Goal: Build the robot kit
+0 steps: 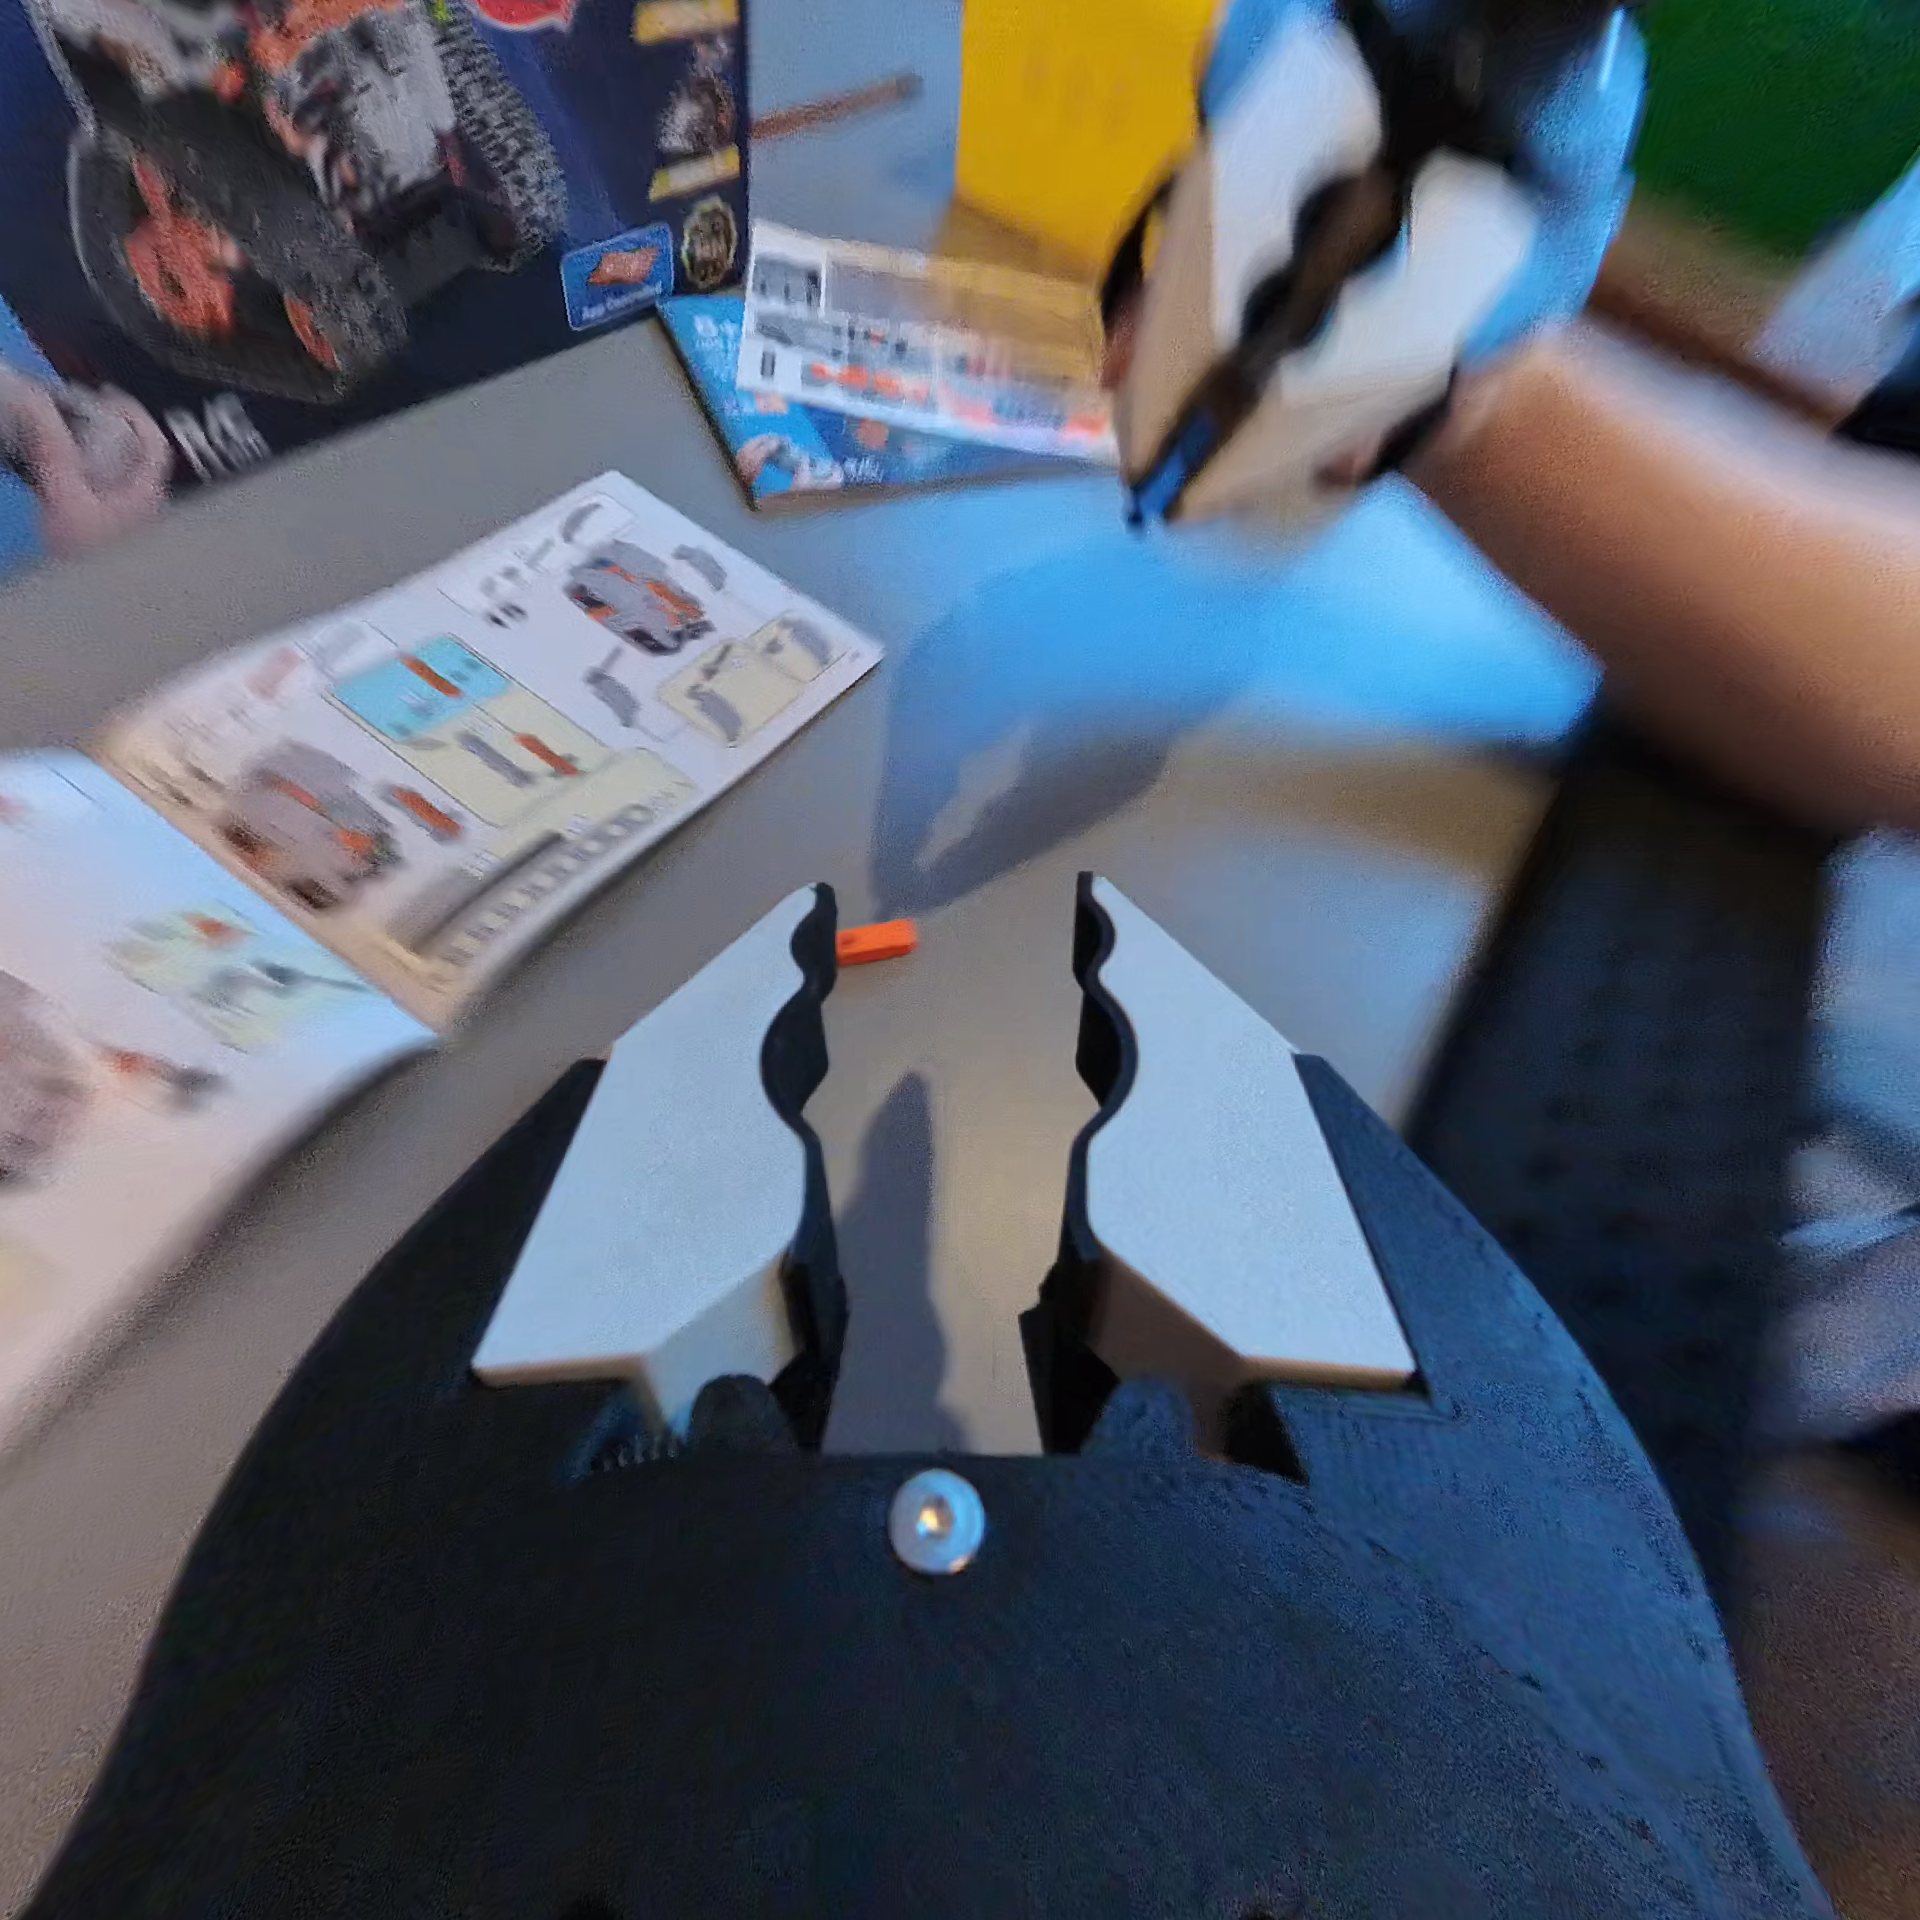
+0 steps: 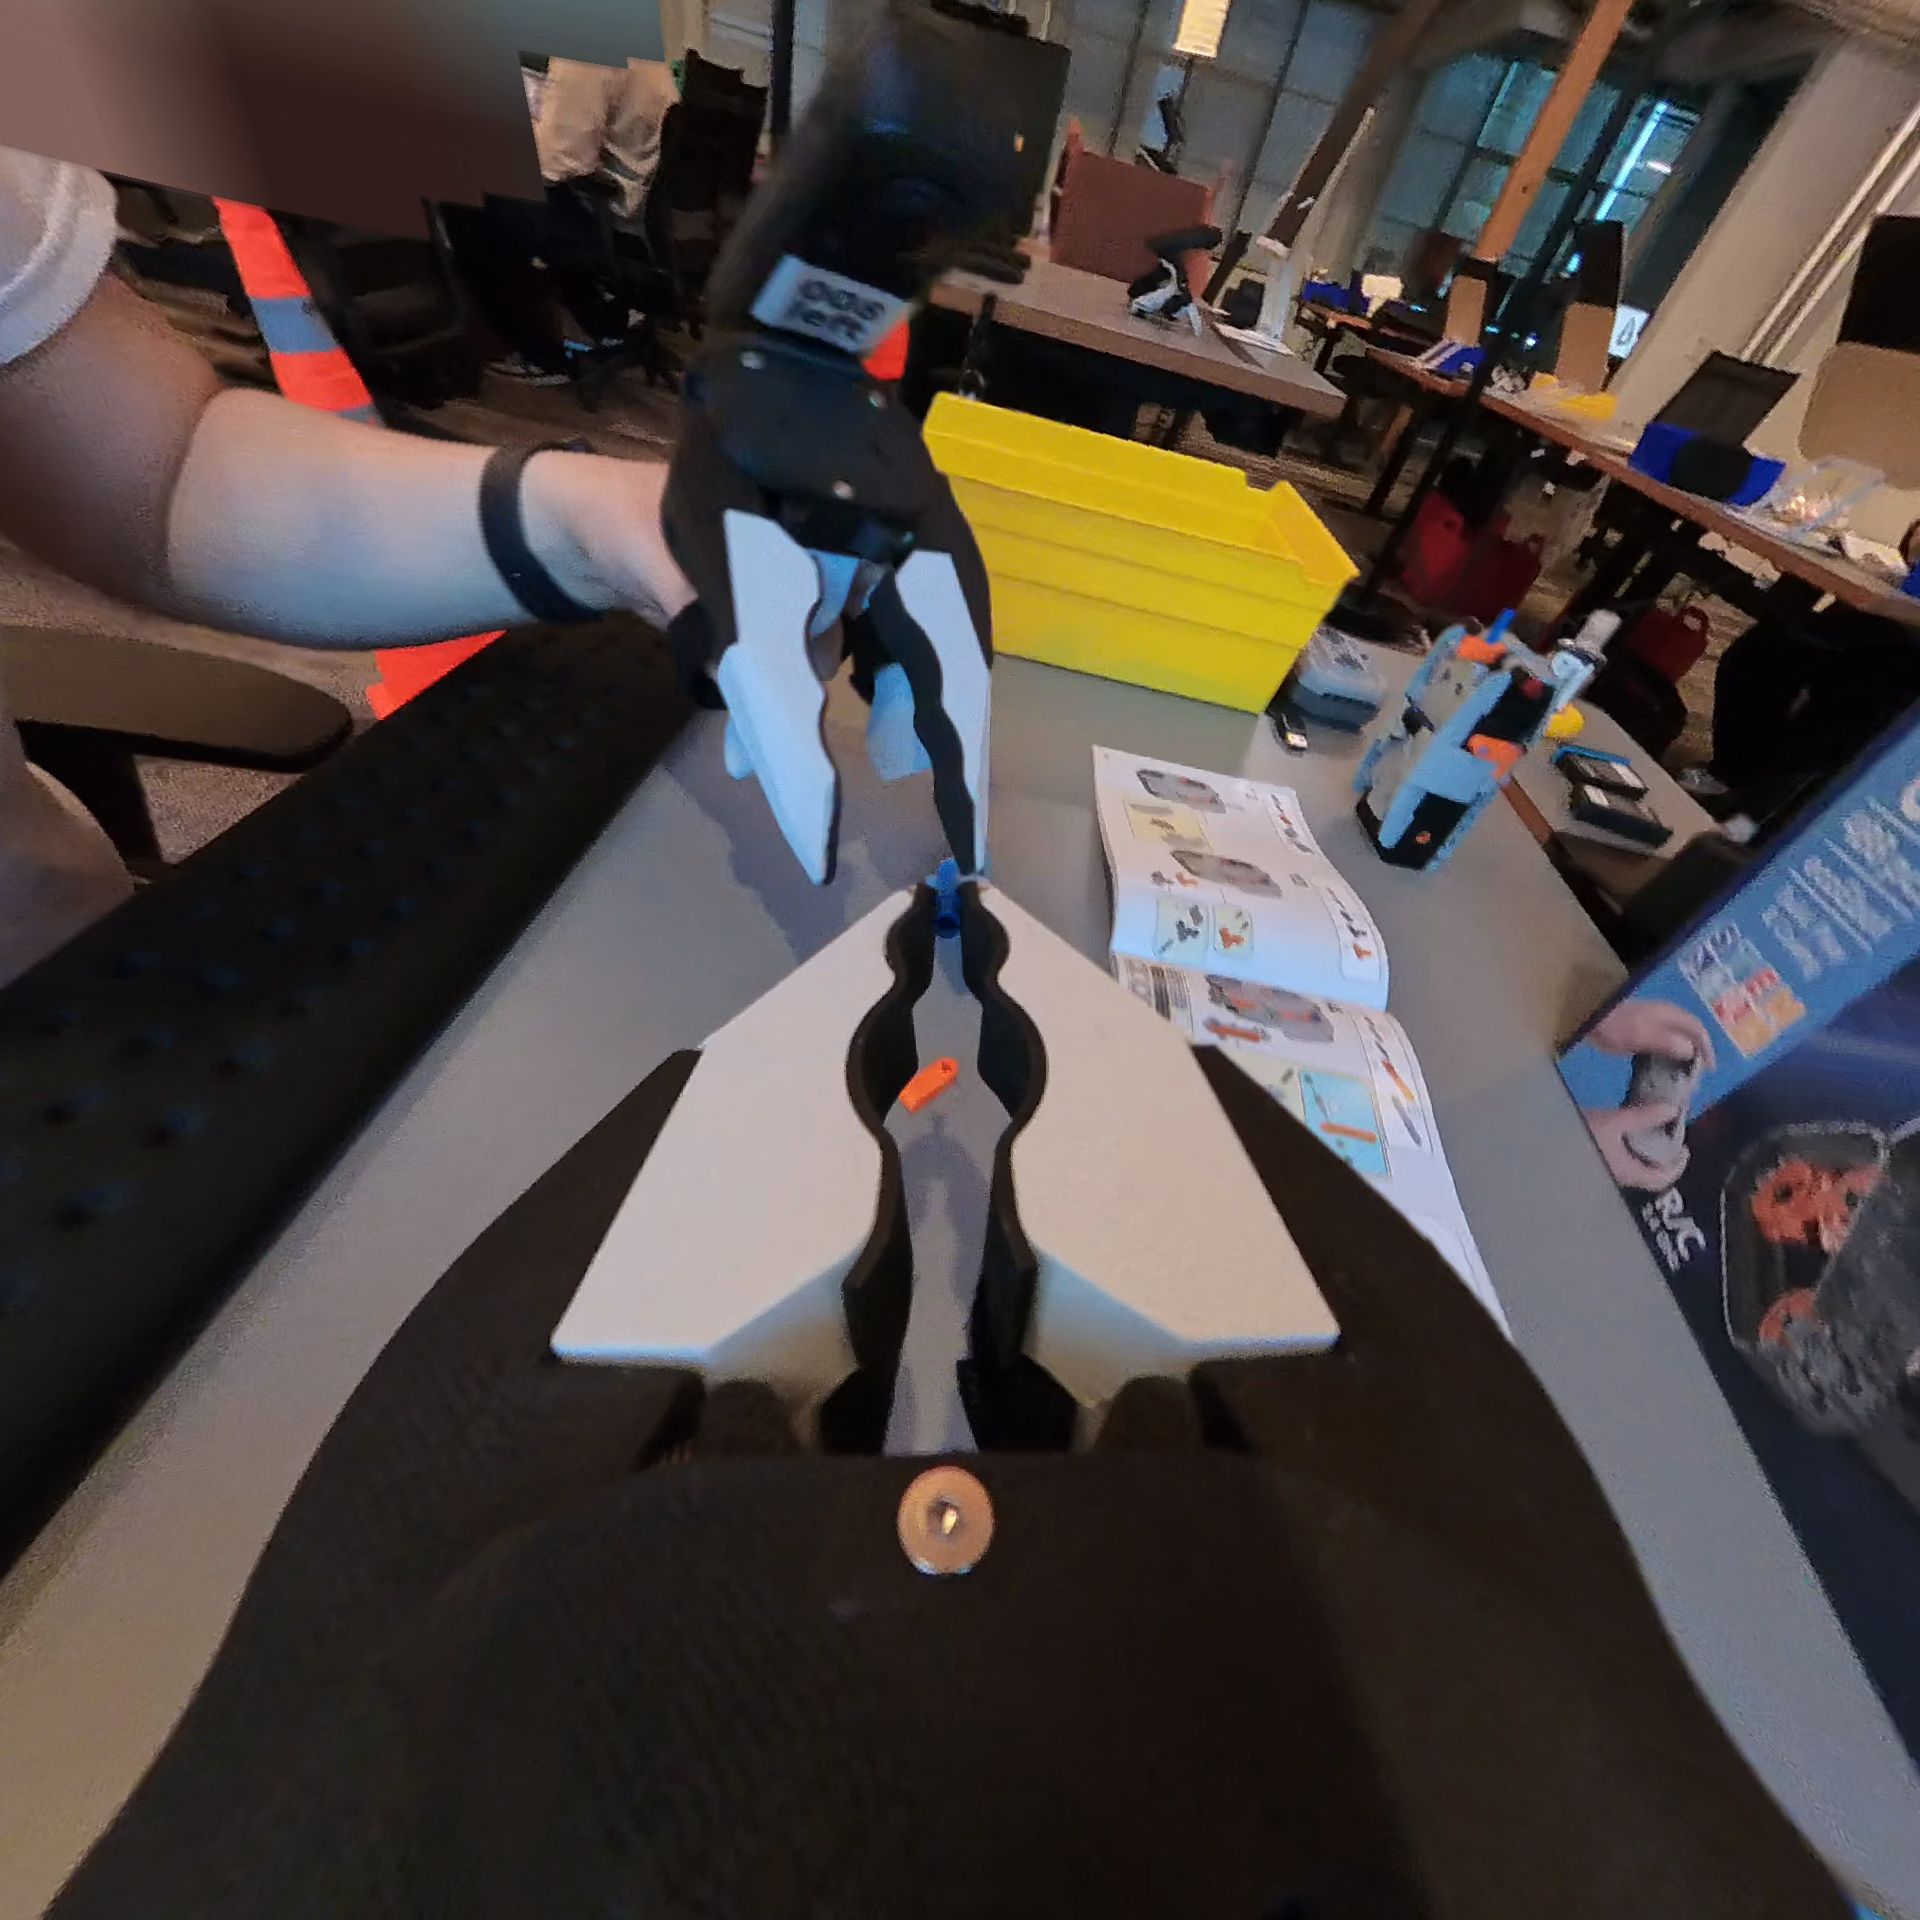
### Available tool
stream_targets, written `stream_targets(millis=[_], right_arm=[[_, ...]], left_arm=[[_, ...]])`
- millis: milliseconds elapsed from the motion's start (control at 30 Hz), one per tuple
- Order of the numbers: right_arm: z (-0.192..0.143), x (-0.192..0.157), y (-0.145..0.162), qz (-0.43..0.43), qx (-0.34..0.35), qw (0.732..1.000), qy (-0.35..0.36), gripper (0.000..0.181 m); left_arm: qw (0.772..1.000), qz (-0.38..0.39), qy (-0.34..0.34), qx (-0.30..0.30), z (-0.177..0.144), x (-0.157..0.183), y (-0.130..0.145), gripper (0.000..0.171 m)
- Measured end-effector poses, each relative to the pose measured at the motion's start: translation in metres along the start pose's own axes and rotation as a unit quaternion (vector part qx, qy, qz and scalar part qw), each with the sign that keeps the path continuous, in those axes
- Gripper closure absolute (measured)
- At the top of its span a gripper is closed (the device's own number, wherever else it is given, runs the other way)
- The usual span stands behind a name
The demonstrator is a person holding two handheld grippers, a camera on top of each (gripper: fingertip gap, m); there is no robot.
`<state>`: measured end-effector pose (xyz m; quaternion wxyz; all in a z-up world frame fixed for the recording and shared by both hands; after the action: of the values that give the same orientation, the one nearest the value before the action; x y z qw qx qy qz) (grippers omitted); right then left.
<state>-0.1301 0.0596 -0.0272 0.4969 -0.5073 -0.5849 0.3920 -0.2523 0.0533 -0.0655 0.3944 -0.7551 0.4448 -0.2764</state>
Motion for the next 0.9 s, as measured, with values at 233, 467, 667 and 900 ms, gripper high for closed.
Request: stream_targets(millis=[233, 467, 667, 900], right_arm=[[-0.01, 0.009, 0.021, 0.023, -0.029, 0.999, 0.019, 0.178], [-0.018, 0.014, 0.018, 0.024, -0.019, 0.999, 0.028, 0.178], [-0.023, 0.015, 0.016, 0.02, -0.019, 0.999, 0.032, 0.178], [-0.026, 0.015, 0.013, 0.018, -0.017, 0.999, 0.035, 0.178]], left_arm=[[0.98, -0.105, 0.073, -0.154, 0.027, -0.013, -0.011, 0.15], [0.975, -0.119, -0.097, -0.16, 0.057, -0.011, 0.019, 0.119], [0.966, -0.076, -0.155, -0.192, 0.067, -0.006, 0.032, 0.131], [0.963, -0.05, -0.155, -0.213, 0.066, -0.003, 0.034, 0.136]])
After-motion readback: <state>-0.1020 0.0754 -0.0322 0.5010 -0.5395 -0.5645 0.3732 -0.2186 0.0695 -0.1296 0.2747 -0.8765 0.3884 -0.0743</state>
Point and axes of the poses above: each gripper's, where its closed fingertips meet, z out along the fingers, y out of its underside, x = y × z across the jaws, the point moved 4 cm from there along -z, back along the fingers, and after that the axes turned 4 degrees about -y, right-handed, at the moved point
